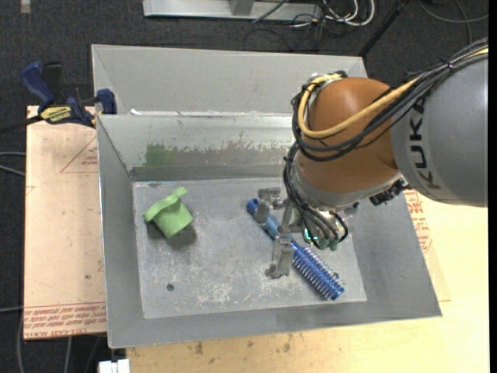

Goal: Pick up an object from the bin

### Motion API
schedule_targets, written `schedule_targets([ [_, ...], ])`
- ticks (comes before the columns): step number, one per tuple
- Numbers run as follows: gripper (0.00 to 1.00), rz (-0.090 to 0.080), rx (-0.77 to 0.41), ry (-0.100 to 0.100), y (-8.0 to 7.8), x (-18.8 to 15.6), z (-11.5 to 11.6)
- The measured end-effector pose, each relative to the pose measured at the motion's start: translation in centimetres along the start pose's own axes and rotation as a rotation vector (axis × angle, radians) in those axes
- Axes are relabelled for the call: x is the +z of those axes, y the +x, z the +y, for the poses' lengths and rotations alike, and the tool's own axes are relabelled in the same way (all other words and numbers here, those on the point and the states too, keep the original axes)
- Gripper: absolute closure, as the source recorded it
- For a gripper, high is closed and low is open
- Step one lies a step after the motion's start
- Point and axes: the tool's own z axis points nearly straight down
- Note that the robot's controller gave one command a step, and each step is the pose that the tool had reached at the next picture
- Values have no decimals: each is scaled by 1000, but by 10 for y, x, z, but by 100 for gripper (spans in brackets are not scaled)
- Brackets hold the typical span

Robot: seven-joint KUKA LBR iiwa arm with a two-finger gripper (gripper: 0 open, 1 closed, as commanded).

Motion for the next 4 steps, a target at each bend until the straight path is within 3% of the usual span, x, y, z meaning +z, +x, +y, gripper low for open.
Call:
schedule_targets([
  [1,0,-3,-141,-1,-44,123,89],
  [2,0,-14,-309,0,-73,69,82],
  [3,0,-15,-267,-3,-140,157,147],
  [4,100,-10,-263,-2,-138,154,145],
])
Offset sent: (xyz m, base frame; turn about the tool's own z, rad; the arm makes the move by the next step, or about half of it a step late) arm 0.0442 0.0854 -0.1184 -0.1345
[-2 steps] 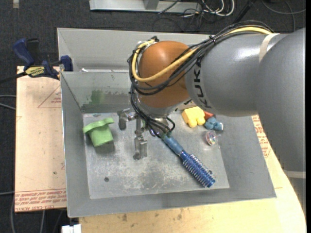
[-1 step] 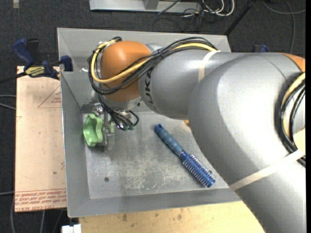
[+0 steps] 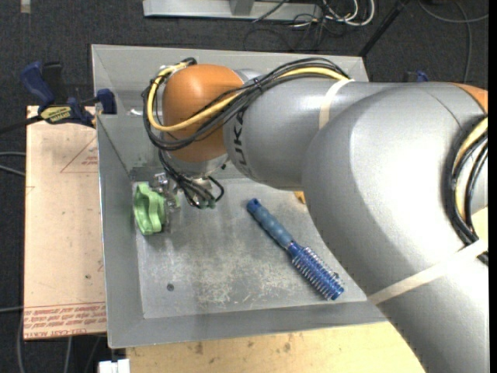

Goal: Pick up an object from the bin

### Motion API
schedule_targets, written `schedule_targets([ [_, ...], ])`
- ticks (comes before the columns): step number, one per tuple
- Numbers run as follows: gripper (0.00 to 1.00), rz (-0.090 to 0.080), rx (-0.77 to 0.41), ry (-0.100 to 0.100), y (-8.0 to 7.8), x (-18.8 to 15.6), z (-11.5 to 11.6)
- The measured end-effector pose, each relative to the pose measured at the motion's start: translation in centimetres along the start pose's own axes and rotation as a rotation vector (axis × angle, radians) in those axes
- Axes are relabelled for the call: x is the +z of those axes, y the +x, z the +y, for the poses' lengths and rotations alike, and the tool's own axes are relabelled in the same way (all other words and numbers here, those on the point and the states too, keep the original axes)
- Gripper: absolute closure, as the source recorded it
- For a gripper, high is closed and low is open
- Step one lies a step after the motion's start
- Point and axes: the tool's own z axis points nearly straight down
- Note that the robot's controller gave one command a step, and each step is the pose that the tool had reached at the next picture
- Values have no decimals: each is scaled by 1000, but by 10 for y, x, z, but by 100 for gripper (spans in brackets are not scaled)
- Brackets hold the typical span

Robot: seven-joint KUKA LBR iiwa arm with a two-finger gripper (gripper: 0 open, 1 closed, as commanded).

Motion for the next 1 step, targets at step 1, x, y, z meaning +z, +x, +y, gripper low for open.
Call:
schedule_targets([
  [1,100,-9,-9,1,16,-133,5],
])
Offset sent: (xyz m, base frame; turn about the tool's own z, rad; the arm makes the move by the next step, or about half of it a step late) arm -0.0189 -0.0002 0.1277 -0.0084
